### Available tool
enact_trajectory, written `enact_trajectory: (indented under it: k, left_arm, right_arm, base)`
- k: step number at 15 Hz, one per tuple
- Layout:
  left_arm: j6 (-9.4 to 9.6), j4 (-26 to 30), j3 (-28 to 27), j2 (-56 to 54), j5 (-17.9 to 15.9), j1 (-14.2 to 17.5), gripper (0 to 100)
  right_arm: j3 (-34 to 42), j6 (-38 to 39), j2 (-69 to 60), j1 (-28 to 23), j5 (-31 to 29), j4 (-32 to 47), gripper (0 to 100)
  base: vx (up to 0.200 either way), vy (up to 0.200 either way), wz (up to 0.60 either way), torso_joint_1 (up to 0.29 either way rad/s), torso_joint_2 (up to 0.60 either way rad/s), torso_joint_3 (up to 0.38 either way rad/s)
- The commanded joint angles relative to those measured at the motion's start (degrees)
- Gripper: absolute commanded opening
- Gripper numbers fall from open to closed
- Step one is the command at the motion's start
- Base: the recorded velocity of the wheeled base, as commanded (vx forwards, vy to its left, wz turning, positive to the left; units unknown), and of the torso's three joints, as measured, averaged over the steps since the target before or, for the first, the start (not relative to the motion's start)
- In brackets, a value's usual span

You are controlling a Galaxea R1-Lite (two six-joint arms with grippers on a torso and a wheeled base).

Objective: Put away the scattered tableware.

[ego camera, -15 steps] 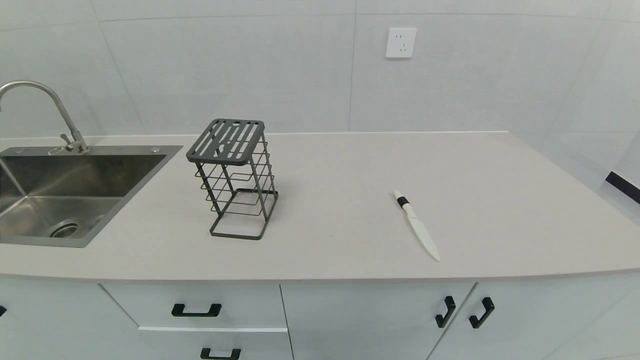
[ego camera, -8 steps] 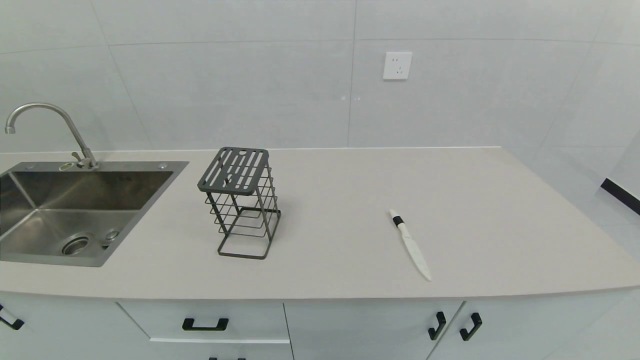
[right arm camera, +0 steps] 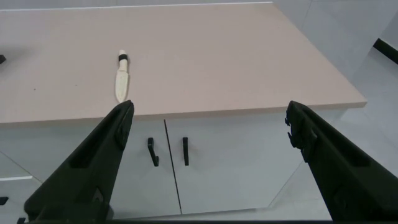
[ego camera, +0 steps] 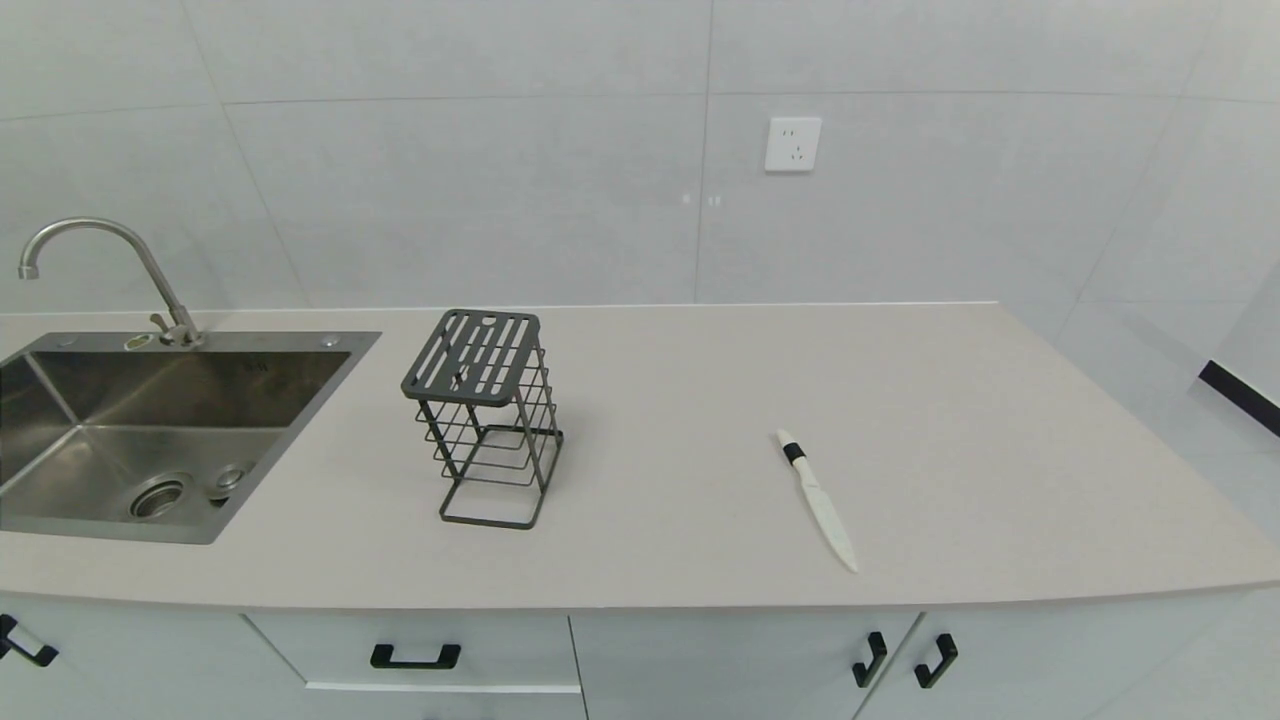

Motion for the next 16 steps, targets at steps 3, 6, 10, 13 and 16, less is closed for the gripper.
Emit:
enact_trajectory:
  k: [3, 6, 10, 13, 16]
  left_arm:
    - [0.13, 0.0, 0.0, 0.2, 0.1, 0.1, 100]
    - [0.05, -0.1, 0.0, 0.1, 0.1, 0.1, 100]
    - [0.13, -0.1, 0.0, 0.1, 0.1, 0.1, 100]
    - [0.13, -0.1, 0.0, 0.1, 0.1, 0.1, 100]
    - [0.05, 0.0, 0.0, 0.1, 0.1, 0.0, 100]
  right_arm:
    - [0.0, 0.0, 0.0, 0.0, 0.0, 0.0, 100]
    - [0.0, 0.0, 0.0, 0.0, 0.0, 0.1, 100]
    - [0.0, 0.0, 0.0, 0.0, 0.0, 0.0, 100]
    - [0.0, 0.0, 0.0, 0.0, 0.0, 0.0, 100]
    - [0.0, 0.0, 0.0, 0.0, 0.0, 0.1, 100]
  base:
    - [0.2, 0.0, 0.0, -0.001, 0.0, 0.004]
    - [0.0, 0.0, 0.0, 0.0, 0.0, 0.0]
    - [0.0, 0.0, 0.0, 0.0, 0.0, 0.0]
    - [0.0, 0.0, 0.0, 0.0, 0.0, 0.0]
    - [0.0, 0.0, 0.0, 0.098, 0.0, 0.098]
